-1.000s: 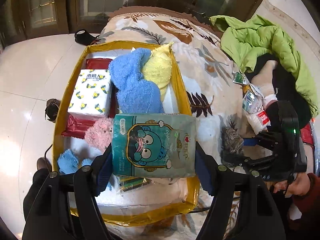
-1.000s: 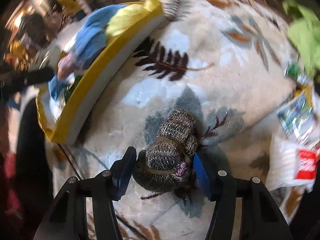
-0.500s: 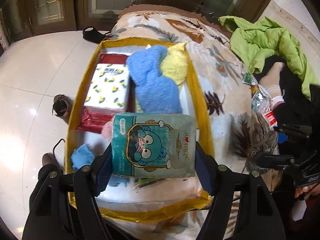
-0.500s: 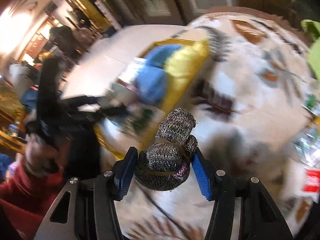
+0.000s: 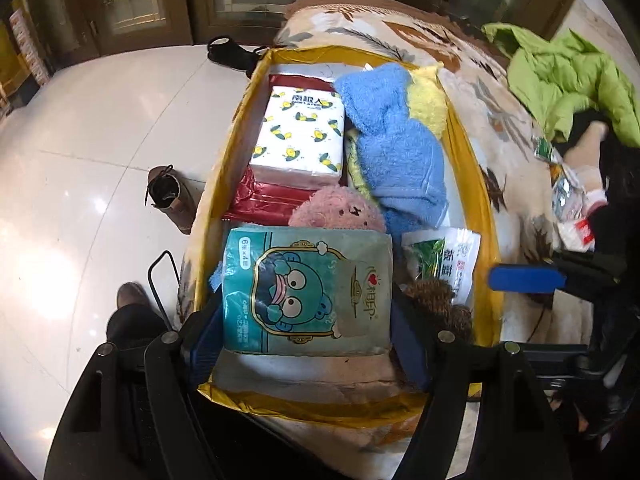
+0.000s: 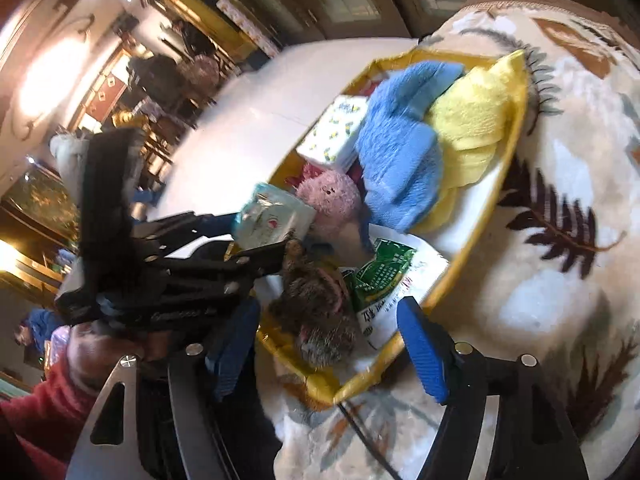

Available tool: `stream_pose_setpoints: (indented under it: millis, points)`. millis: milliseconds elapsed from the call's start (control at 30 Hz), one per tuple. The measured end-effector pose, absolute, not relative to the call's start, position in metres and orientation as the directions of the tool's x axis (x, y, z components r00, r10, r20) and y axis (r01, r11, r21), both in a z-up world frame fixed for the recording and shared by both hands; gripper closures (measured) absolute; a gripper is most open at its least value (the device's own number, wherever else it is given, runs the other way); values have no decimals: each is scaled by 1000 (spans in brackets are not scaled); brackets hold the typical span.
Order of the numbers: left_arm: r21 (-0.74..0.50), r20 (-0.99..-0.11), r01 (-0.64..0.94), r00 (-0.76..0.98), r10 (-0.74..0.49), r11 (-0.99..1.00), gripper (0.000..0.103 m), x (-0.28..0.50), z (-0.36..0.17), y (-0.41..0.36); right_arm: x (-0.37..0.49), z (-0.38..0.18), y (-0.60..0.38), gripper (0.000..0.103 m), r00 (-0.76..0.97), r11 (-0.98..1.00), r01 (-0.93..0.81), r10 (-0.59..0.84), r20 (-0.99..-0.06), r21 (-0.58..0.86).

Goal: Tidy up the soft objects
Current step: 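Lower the tissue pack and fuzzy ball into the box and open both tools, then reach the left tool to the red-labelled wet-wipes packet and grasp it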

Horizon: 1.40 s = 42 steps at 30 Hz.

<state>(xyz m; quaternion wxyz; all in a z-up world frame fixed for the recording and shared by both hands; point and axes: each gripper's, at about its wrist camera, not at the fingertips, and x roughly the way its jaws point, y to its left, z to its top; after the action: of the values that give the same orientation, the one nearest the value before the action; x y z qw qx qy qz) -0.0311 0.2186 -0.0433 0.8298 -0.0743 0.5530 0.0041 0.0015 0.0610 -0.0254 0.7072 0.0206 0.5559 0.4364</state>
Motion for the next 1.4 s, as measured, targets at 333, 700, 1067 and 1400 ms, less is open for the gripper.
stream_pose_setpoints:
  millis: [333, 700, 1067, 1400]
  points:
    - [-182, -852, 37, 492, -177, 983, 25, -22, -1, 168, -39, 38, -70, 0, 435, 719, -613, 654, -619, 329]
    - [-210, -866, 249, 401, -298, 946, 25, 15, -4, 57, -52, 105, -236, 0, 819, 897, -338, 429, -381, 285]
    - [-200, -877, 379, 342, -338, 903, 25, 44, -19, -26, 24, 17, -262, 0, 523, 823, -132, 531, -666, 552]
    - [-101, -838, 796, 256, -483, 597, 25, 35, -41, -130, 29, 15, -299, 0, 558, 779, -7, 523, -644, 627]
